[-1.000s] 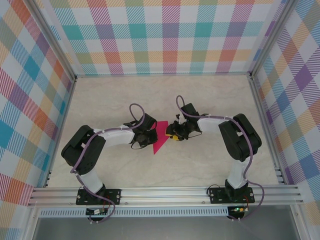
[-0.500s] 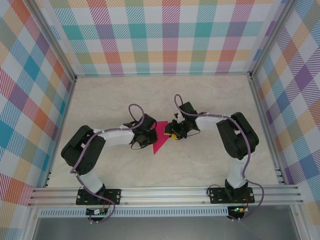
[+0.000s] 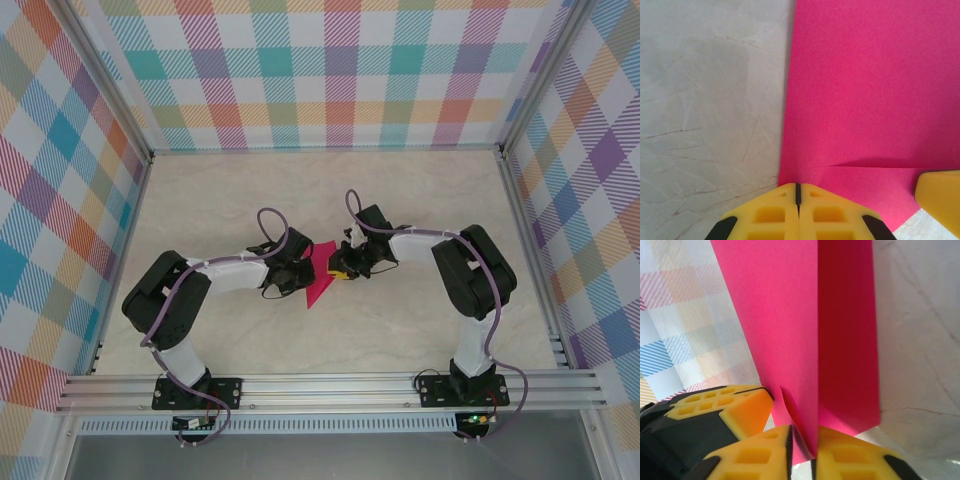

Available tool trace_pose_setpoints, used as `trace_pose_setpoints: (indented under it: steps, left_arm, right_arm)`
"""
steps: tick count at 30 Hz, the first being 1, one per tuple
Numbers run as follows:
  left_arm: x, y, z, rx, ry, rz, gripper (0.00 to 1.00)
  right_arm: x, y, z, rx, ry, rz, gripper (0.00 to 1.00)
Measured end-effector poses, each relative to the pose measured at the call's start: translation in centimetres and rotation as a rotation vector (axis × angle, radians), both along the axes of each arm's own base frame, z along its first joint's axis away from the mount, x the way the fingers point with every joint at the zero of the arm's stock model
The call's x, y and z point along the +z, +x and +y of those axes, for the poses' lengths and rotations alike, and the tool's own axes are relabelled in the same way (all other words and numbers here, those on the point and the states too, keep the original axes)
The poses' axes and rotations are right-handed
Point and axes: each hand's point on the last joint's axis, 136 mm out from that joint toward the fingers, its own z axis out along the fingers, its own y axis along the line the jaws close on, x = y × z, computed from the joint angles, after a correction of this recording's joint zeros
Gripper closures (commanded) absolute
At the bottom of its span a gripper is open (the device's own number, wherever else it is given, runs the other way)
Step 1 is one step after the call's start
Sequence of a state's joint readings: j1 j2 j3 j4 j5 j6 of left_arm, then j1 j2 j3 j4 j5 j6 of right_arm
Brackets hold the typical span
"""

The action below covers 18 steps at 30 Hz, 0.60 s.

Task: Fold a paper plane with a square sheet of paper (pick it up from the middle)
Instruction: Fourth fold the wing at the center of the table.

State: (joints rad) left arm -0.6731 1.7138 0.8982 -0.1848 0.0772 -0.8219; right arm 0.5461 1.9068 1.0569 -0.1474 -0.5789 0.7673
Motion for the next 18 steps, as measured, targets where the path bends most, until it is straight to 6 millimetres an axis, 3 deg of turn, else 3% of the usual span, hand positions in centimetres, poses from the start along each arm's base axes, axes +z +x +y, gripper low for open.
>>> trace_pose_setpoints:
  steps: [4,9,14,18]
  left_arm:
    - [0.1,-0.3,0.3,-0.007,0.011,0.006,0.87]
    - [1.6,-0.9,1.0,-0.025,0.029,-0.004,0.66]
    - [5.4,-0.9,1.2,-0.050,-0.003,-0.089,0.42]
    - [8.5,-0.7,1.3,-0.062,-0.037,-0.175,0.30]
  right_arm:
    - [0.0,0.0,0.1,-0.001,0.003,0.000,0.98]
    - [0.0,0.2,-0.5,-0.026,-0.032,-0.023,0.99]
    - [3.2,0.8,-1.5,-0.080,-0.062,-0.115,0.99]
    - [6.1,1.3,-2.1,-0.128,-0.072,-0.190,0.99]
